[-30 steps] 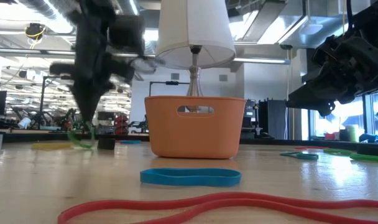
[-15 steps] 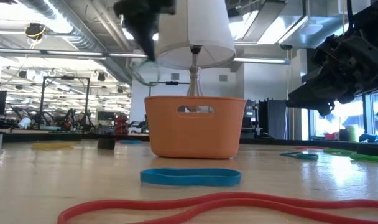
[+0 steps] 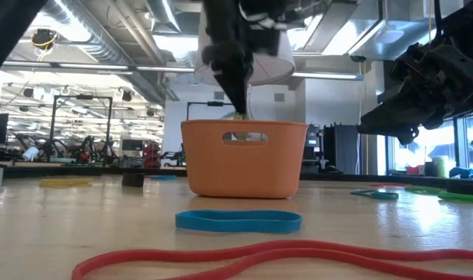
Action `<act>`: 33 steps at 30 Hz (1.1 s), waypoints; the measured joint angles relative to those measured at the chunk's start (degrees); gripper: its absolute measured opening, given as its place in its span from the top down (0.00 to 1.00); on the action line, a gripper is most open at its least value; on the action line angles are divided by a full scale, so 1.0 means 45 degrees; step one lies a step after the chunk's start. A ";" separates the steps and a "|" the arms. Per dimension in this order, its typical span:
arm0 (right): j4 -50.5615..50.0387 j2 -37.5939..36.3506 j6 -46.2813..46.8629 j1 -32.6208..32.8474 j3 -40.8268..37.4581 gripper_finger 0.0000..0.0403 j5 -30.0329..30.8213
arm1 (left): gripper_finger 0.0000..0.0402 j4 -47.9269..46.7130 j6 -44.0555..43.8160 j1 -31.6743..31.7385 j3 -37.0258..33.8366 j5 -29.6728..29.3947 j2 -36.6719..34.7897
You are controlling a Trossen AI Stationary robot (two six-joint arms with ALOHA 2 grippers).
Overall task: Pick and place rubber bands into bin
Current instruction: Put the green rubber band into the orange bin, then put the blue rubber band into the orange bin
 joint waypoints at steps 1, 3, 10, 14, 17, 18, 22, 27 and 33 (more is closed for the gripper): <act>-0.0034 0.0000 0.0000 -0.0001 0.0000 0.64 0.0000 | 0.99 0.0003 0.0000 -0.0004 0.0010 0.0128 0.0259; -0.0049 0.0000 0.0000 -0.0001 0.0000 0.64 0.0000 | 0.99 0.0067 -0.0013 0.0000 0.0032 0.0210 0.0739; -0.0054 0.0000 -0.0004 0.0000 0.0000 0.64 0.0000 | 0.99 0.0309 -0.0223 -0.0062 0.0029 0.0295 0.2062; -0.0063 0.0000 0.0000 0.0000 0.0000 0.64 0.0000 | 0.97 0.0344 -0.0056 -0.0062 0.0027 0.1536 0.2388; -0.0063 0.0000 -0.0005 0.0000 0.0000 0.64 0.0000 | 0.90 0.0447 -0.0157 -0.0062 0.0028 0.1804 0.2414; -0.0063 0.0000 -0.0002 0.0000 0.0000 0.64 0.0000 | 0.88 0.0447 -0.0208 -0.0062 0.0028 0.1797 0.2414; -0.0070 0.0000 -0.0005 0.0000 0.0000 0.64 0.0000 | 0.77 0.0469 -0.0342 -0.0062 0.0029 0.1721 0.2398; -0.0078 0.0001 -0.0005 0.0000 0.0000 0.64 0.0000 | 0.66 -0.0040 -0.0389 -0.0062 0.0481 0.1375 0.2378; -0.0088 0.0002 -0.0005 -0.0002 0.0000 0.64 0.0000 | 0.62 -0.0575 -0.0389 -0.0062 0.1323 0.1133 0.2211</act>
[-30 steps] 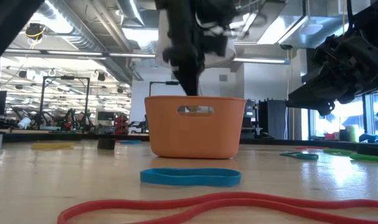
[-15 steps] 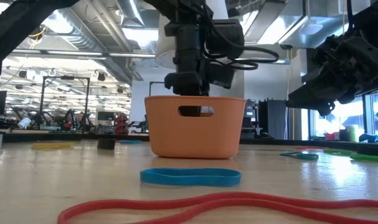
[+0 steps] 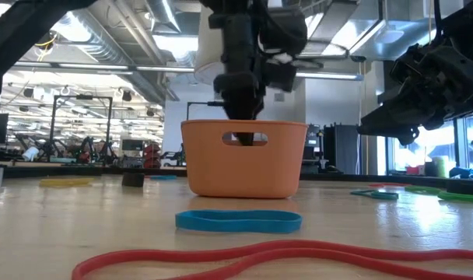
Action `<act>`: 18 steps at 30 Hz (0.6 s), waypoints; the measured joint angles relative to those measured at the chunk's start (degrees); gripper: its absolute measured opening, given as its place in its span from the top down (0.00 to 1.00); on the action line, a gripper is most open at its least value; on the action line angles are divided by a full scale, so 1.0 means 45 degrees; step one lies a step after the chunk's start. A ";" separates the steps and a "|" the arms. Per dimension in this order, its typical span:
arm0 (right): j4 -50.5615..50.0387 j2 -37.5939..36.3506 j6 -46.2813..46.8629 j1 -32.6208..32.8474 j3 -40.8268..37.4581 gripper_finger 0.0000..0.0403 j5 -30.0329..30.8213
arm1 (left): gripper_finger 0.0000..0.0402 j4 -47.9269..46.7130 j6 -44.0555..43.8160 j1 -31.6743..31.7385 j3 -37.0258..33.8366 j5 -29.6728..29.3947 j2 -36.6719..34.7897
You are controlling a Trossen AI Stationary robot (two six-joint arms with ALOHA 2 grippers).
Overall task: Pick and place rubber bands into bin
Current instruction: Put the blue rubber band into the orange bin
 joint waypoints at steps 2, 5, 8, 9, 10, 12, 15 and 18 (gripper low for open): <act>-0.0005 0.0003 0.0000 -0.0002 0.0000 0.64 0.0000 | 0.62 -0.0358 -0.0048 0.0004 0.0205 -0.0009 -0.0201; -0.0103 0.0006 0.0000 0.0001 0.0005 0.64 0.0000 | 0.64 -0.1173 -0.0282 0.0045 0.0360 -0.0009 -0.0601; -0.0206 0.0008 0.0068 0.0002 0.0010 0.64 0.0000 | 0.67 -0.1907 -0.1027 0.0068 0.0376 -0.0009 -0.1206; -0.0230 0.0008 0.0091 0.0002 -0.0002 0.64 -0.0002 | 0.68 -0.2011 -0.1245 0.0073 0.0380 -0.0014 -0.1424; -0.0233 0.0008 0.0102 0.0002 -0.0015 0.64 -0.0002 | 0.70 -0.2101 -0.1422 0.0073 0.0364 -0.0014 -0.1644; -0.0230 0.0008 0.0102 0.0002 -0.0064 0.64 0.0000 | 0.74 -0.2013 -0.1594 0.0018 0.0294 -0.0015 -0.2156; -0.0228 0.0008 0.0107 0.0002 -0.0078 0.64 0.0000 | 0.83 -0.1715 -0.1598 -0.0193 -0.0293 -0.0038 -0.3117; -0.0228 0.0008 0.0420 0.0002 -0.0078 0.64 -0.0001 | 0.94 -0.1723 -0.1444 -0.0534 -0.1616 -0.0108 -0.4368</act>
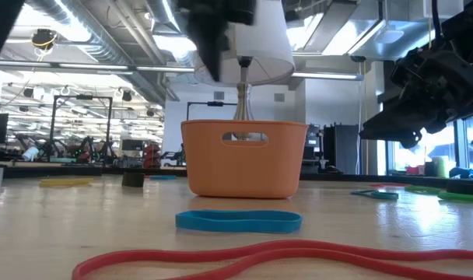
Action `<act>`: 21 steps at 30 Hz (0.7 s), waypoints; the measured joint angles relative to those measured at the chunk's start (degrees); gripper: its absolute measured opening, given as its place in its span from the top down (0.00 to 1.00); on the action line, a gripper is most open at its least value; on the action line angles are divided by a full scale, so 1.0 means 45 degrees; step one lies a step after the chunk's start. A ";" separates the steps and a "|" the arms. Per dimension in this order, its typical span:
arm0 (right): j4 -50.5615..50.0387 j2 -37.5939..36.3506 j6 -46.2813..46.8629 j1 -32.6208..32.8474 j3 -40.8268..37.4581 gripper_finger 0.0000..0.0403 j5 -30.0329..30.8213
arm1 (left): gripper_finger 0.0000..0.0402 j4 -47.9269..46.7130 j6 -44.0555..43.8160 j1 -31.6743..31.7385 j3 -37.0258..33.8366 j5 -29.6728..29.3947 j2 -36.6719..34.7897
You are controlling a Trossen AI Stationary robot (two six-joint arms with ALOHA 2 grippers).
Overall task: Pick and place rubber bands into bin
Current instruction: Put the blue rubber band into the orange bin
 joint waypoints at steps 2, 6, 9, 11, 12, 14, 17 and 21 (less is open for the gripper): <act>-0.0005 0.0000 0.0191 0.0000 -0.0002 0.64 -0.0002 | 0.98 0.0299 -0.0281 -0.0280 -0.1339 -0.0271 -0.1163; -0.0005 0.0000 0.0289 0.0000 -0.0005 0.64 0.0001 | 0.99 0.1784 -0.1399 -0.0914 -0.4785 -0.1238 -0.3822; -0.0005 0.0000 0.0279 -0.0003 -0.0005 0.64 0.0001 | 1.00 0.3321 -0.2445 -0.1346 -0.7583 -0.1911 -0.6000; -0.0021 0.0000 0.0012 0.0000 -0.0005 0.64 0.0001 | 1.00 0.4578 -0.2869 -0.1585 -0.9416 -0.2114 -0.7356; -0.0019 0.0000 -0.0445 0.0000 -0.0005 0.64 0.0003 | 0.99 0.5152 -0.3039 -0.1678 -1.0288 -0.2176 -0.7994; -0.0014 0.0000 -0.1370 0.0000 -0.0005 0.64 0.0016 | 1.00 0.6365 -0.3279 -0.1805 -1.1926 -0.2231 -0.9204; 0.0136 -0.0003 -0.1696 -0.0005 0.0022 0.64 0.0030 | 1.00 0.8388 -0.3316 -0.1842 -1.4279 -0.2277 -1.0752; -0.0099 0.0000 -0.1709 -0.0005 0.0608 0.64 0.0035 | 1.00 1.0868 -0.3297 -0.1832 -1.6831 -0.2694 -1.2230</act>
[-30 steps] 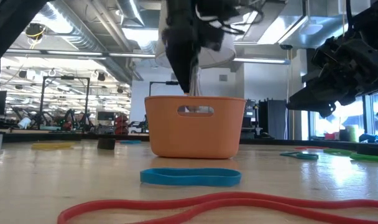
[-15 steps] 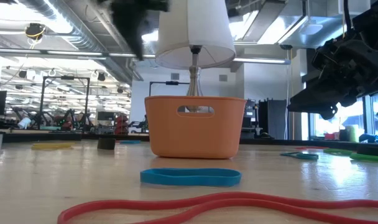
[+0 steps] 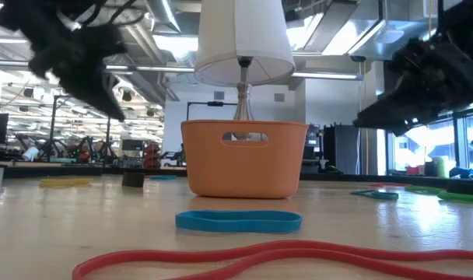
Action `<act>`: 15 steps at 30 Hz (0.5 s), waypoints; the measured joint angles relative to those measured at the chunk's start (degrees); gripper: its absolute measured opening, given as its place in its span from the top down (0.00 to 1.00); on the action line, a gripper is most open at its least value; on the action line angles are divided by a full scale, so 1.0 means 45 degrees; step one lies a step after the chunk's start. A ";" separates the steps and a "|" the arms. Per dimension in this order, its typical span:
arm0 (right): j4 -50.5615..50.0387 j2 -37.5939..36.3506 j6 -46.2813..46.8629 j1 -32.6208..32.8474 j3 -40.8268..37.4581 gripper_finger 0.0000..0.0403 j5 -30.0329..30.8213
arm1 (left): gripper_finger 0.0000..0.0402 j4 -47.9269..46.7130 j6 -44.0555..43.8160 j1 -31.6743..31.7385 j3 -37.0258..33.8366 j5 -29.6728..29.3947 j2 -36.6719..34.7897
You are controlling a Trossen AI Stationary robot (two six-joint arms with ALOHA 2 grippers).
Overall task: Pick and place rubber bands into bin
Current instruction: Put the blue rubber band into the orange bin
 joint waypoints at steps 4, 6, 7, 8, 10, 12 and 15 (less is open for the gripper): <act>-0.2671 0.0000 0.0001 -0.0117 0.1642 0.64 -0.0009 | 1.00 0.1541 0.0015 0.0000 -0.1735 -0.0059 -0.0749; -0.5515 0.0015 0.0477 -0.0352 0.3017 0.64 -0.0009 | 0.99 0.2263 0.0020 0.0000 -0.2254 0.0056 -0.0881; -0.7056 0.0088 0.0950 -0.0508 0.3744 0.64 -0.0003 | 0.99 0.2592 0.0017 0.0000 -0.2456 0.0083 -0.0895; -0.8516 0.0208 0.1451 -0.0666 0.4485 0.64 0.0000 | 0.99 0.2886 -0.0008 0.0000 -0.2597 0.0093 -0.0892; -1.1156 0.0543 0.2603 -0.0953 0.5869 0.64 -0.0008 | 1.00 0.3416 -0.0062 0.0000 -0.2786 0.0074 -0.0892; -1.3142 0.1025 0.3623 -0.1220 0.7063 0.64 -0.0218 | 1.00 0.3641 -0.0077 0.0000 -0.2868 -0.0174 -0.0892; -1.5061 0.1960 0.5104 -0.1581 0.8323 0.64 -0.1159 | 0.99 0.3807 -0.0109 0.0000 -0.2869 -0.0741 -0.0892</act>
